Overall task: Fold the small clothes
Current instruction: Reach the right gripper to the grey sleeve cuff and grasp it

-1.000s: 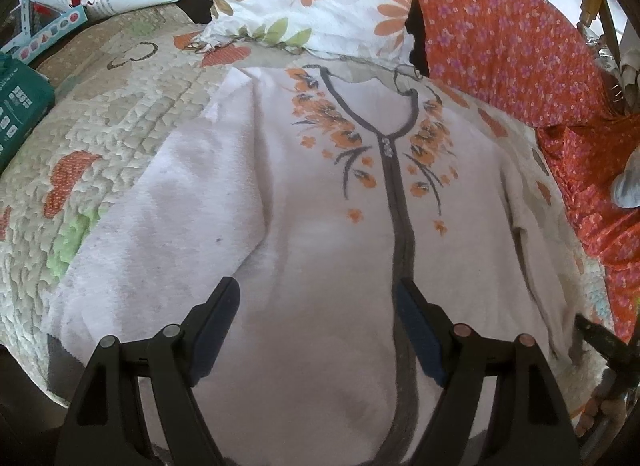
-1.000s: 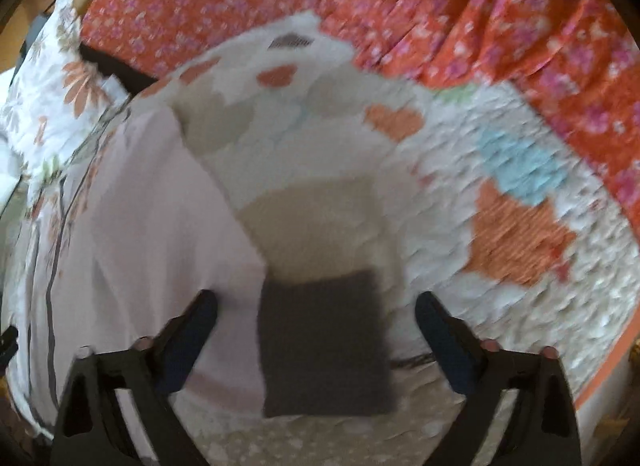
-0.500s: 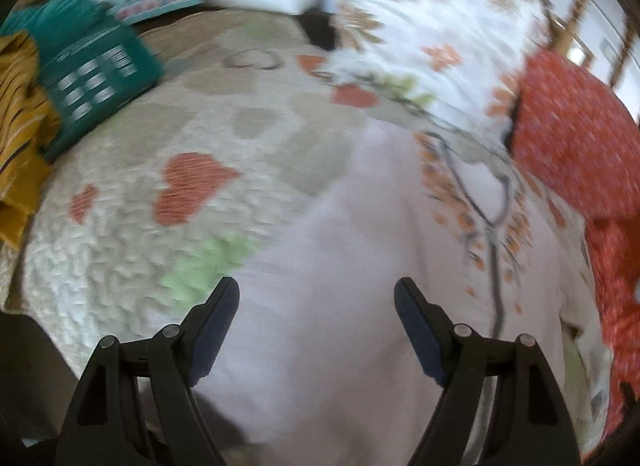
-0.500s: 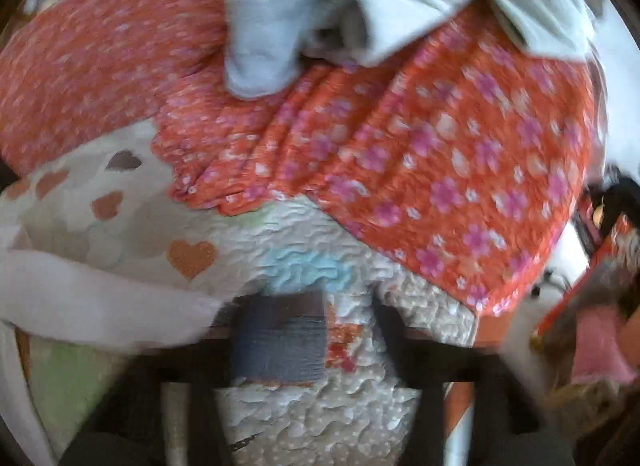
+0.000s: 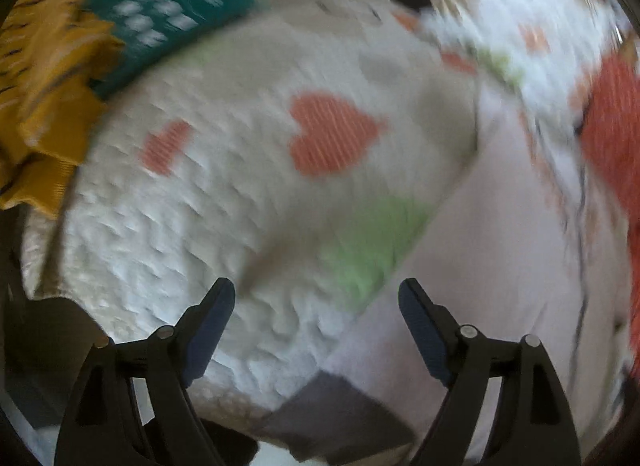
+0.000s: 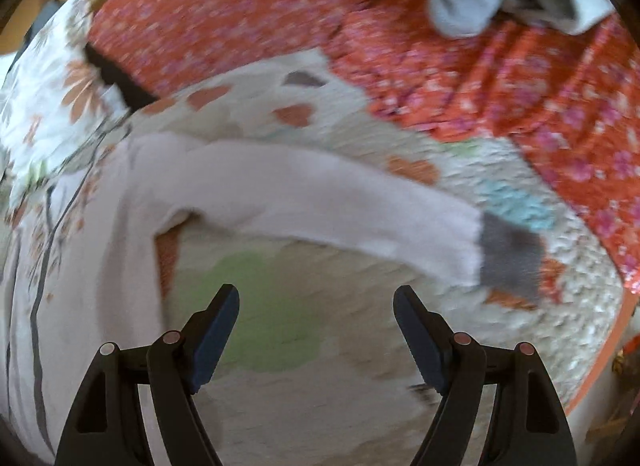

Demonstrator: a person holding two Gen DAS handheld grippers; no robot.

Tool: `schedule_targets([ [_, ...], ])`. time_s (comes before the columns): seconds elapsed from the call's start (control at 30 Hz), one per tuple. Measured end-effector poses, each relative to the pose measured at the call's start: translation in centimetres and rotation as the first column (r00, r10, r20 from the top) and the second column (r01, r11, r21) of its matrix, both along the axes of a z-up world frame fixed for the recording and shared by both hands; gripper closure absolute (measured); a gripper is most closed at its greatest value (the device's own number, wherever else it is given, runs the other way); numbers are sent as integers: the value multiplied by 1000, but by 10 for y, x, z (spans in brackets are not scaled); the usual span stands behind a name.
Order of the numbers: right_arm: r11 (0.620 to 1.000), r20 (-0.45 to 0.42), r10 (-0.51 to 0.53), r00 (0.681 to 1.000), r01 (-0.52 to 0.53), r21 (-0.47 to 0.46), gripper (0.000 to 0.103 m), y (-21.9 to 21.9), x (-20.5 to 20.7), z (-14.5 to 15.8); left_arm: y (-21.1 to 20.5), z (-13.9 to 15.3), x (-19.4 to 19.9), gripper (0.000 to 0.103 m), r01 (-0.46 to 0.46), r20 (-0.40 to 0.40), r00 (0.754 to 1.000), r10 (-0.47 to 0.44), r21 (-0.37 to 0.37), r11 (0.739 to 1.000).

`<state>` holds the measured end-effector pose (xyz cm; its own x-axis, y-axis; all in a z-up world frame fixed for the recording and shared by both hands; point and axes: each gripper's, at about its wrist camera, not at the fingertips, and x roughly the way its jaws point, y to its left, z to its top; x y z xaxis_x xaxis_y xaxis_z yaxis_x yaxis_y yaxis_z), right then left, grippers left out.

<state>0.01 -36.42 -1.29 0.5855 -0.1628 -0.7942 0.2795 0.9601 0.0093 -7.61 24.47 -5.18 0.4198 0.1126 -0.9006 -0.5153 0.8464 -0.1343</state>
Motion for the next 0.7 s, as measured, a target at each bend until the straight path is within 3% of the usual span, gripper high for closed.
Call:
schedule_targets([
  [0.07,1000,-16,25,1000,-25,17,19,11,3,-6,-14,-3,1,19,59,-13,998,-58,105,993],
  [0.1,999,-20,32,999,-32,19,19,15,4,-8,-17,-2,0,24,78,-8,997,-77,132,988],
  [0.13,999,-24,37,999,-37,16,19,18,4,-9,-21,1,-1,47,111,4,994,-113,134,985],
  [0.17,999,-28,43,999,-43,8,19,23,5,-10,-23,3,-3,63,130,18,991,-133,122,984],
  [0.2,999,-30,49,998,-49,1,19,25,6,-11,-23,7,-6,98,135,33,990,-140,112,984],
  [0.3,998,-36,54,998,-55,-25,19,30,9,-12,-15,17,-15,102,104,68,992,-110,87,991],
  [0.4,998,-30,41,999,-43,-50,19,27,8,-10,17,37,-25,103,-74,99,993,58,168,983],
  [0.43,998,-25,34,999,-36,-57,19,25,7,-9,29,43,-30,103,-142,108,987,123,197,970],
  [0.5,998,-19,19,1000,-21,-59,19,21,7,-8,58,56,-41,103,-298,129,953,273,254,920],
  [0.57,999,-22,6,1000,-7,-50,19,17,7,-8,81,61,-53,103,-395,139,918,371,278,875],
  [0.6,999,-23,6,1000,-7,-47,19,18,7,-9,87,61,-54,103,-419,142,908,394,271,867],
  [0.7,998,-18,44,999,-44,-45,19,27,6,-9,86,56,-60,100,-403,155,913,378,201,893],
])
